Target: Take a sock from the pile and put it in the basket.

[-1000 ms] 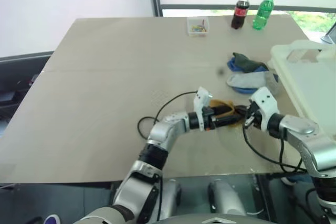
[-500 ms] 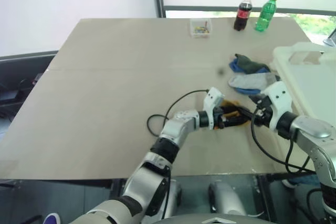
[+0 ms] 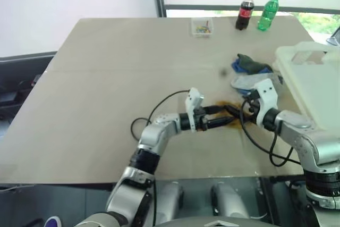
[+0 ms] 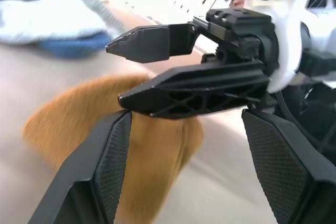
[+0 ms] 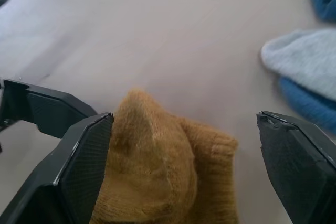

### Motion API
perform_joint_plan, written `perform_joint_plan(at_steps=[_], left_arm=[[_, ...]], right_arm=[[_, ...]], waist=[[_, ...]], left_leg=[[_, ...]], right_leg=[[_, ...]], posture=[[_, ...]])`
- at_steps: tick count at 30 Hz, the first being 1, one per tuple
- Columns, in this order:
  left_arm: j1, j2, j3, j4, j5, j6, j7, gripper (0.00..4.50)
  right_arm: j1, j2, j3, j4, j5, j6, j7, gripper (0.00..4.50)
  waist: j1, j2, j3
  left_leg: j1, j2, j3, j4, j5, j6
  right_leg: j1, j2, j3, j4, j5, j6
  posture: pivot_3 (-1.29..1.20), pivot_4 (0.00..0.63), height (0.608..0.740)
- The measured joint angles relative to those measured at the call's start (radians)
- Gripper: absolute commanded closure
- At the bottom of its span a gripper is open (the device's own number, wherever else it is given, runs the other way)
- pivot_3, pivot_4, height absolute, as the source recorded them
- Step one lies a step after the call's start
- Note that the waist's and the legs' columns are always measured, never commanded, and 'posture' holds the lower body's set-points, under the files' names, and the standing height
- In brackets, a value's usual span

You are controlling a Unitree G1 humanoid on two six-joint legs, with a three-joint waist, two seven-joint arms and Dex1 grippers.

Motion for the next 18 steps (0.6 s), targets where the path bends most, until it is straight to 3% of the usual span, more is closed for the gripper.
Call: perform_joint_plan(at_steps=[12,18], left_arm=[[0.103,0.168,0.026,-0.242,0.002,-0.038,0.0,0.98],[0.179,0.339,0.069,-0.319,-0.001,-0.052,-0.04,0.98]], right_arm=[[-0.03,-0.014,0.061,0.057,-0.037,0.094,-0.022,0.04],[-0.013,-0.015,0.05,0.026,-0.023,0.129,-0.014,0.04]], waist=[[-0.001,0.001,-0.001],[0.001,0.001,-0.001]], left_leg=[[0.001,0.001,0.0,-0.001,0.0,0.0],[0.001,0.001,0.0,-0.001,0.0,0.0]], right_leg=[[0.0,-0.001,0.0,0.0,0.0,0.0],[0.001,-0.001,0.0,-0.001,0.0,0.0]], posture=[[0.0,0.15,0.739],[0.0,0.15,0.739]])
